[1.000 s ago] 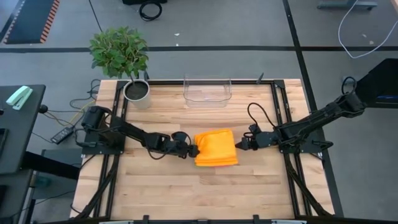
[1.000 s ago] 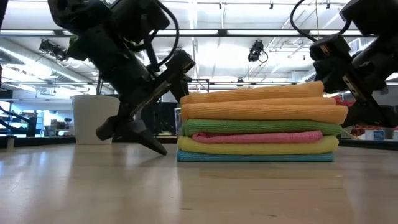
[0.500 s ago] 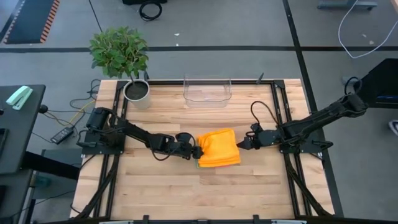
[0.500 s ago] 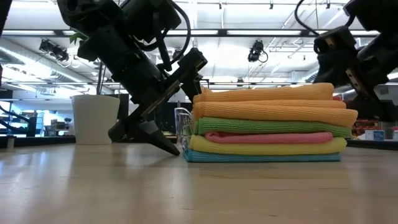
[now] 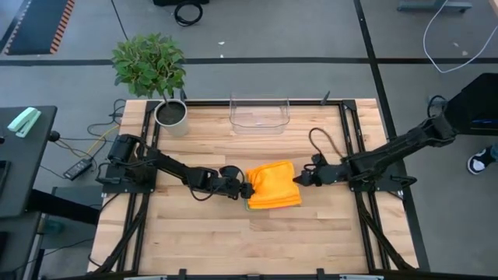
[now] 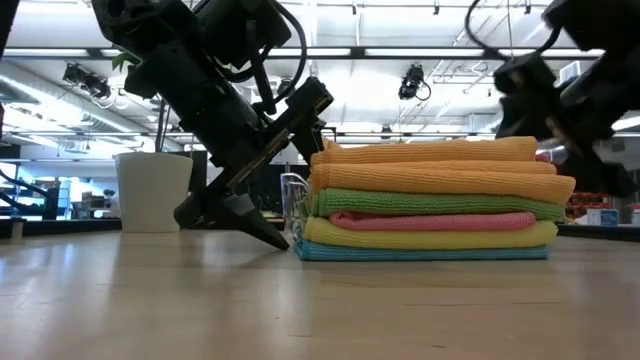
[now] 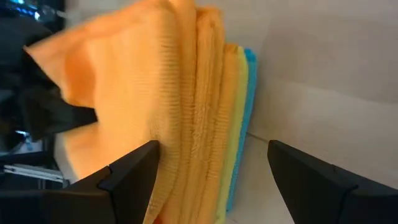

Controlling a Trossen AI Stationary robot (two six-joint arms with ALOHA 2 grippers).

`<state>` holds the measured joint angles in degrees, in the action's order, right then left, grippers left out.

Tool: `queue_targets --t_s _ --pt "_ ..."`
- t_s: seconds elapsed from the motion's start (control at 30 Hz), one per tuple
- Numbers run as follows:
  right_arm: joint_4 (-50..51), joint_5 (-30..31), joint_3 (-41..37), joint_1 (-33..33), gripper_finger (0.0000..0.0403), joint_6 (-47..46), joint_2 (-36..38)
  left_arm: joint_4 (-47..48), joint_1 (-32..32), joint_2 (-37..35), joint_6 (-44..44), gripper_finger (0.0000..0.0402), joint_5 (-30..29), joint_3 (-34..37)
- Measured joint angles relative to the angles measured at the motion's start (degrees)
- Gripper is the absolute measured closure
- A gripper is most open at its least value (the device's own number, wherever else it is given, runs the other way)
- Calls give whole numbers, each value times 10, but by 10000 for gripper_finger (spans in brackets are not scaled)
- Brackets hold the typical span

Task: Fold microfiber towels
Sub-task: Put the stacked towels into the transparent bin

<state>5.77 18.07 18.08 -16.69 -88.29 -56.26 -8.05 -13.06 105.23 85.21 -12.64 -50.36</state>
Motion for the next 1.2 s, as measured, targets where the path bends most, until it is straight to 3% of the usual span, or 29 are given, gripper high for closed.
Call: queue_targets --t_s 0.13,0.4,0.57,0.93,1.2 --pt "-54 -11 2 0 95 1 -71 0 0 0 1 47 0 0" --pt "-57 -27 4 0 95 -12 -148 0 0 0 5 47 3 0" --pt "-48 -6 2 2 95 10 -126 1 0 0 5 47 7 0" --pt "-22 3 1 6 95 41 0 0 0 0 5 47 10 1" --pt "-32 14 1 -31 95 -5 -31 -1 0 0 -2 47 11 1"
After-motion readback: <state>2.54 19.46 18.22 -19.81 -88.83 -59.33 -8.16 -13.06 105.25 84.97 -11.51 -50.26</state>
